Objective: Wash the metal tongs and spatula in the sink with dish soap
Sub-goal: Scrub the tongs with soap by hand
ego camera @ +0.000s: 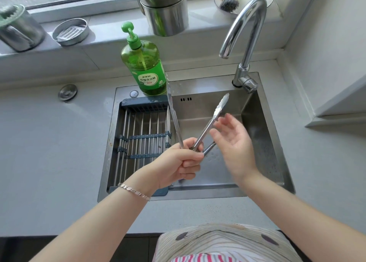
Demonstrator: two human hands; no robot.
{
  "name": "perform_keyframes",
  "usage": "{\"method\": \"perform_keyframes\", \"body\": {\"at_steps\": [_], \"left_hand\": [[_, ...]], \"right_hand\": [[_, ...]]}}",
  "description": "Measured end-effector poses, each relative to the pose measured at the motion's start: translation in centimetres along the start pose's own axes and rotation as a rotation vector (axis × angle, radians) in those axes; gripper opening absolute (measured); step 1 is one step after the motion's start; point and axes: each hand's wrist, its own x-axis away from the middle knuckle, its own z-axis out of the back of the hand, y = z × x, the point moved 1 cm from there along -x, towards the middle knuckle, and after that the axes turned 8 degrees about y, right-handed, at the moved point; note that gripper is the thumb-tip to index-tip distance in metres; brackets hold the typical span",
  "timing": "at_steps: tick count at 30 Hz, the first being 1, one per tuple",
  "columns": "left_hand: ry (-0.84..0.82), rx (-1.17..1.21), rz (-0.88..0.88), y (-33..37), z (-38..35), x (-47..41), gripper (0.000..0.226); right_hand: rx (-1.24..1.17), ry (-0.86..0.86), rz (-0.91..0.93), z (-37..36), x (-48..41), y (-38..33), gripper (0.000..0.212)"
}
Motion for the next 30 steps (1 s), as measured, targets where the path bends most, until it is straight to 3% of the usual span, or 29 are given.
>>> {"method": "perform_keyframes", "body": {"at_steps": [3, 6, 9, 12, 14, 18, 20, 23, 27, 30], "left_hand": [[-0.012, -0.014, -0.004, 0.1, -0.5, -0.3, 0.016], [-0.036, -0.039, 0.017, 0.1, -0.9, -0.3, 0.014], [-0.064, 0.039, 0.051, 0.1, -0.8, -0.2, 0.015], [-0.075, 0.159, 0.087, -0.1, -0.7, -0.3, 0.019], [-0.094, 0.189, 0.11, -0.2, -0.6, -0.3, 0.02], [-0.17, 0.257, 0.125, -0.1, -0.3, -0.3, 0.019], [-0.178, 0.25, 0.126, 0.1, -0.2, -0.4, 0.019], [-0.113, 0.171, 0.149, 0.3, 0.0, -0.4, 0.02], [-0.033, 0.017, 0.144, 0.8, 0.0, -0.4, 0.016], [0.152, -0.094, 0.081, 1.1, 0.0, -0.5, 0.012]], "right_hand": [[-0.238, -0.08, -0.359, -1.8, 0.7, 0.1, 0.037], [-0.317, -0.049, -0.497, -2.0, -0.2, -0.5, 0.015], [-0.411, 0.042, -0.517, -1.6, -0.9, -1.2, 0.017], [-0.301, -0.056, -0.509, -2.1, 0.9, -0.8, 0.005], [-0.232, -0.119, -0.522, -2.0, 1.2, -0.8, 0.009], [-0.31, -0.024, -0.521, -0.9, -0.9, -1.1, 0.004], [-0.255, -0.113, -0.507, -1.3, -0.1, -0.9, 0.005], [-0.177, -0.165, -0.541, -1.6, 0.2, -0.8, 0.005], [-0.268, 0.018, -0.586, -1.0, -1.9, -0.5, 0.012], [-0.244, 0.0, -0.567, -1.4, -1.8, 0.1, 0.012]]}}
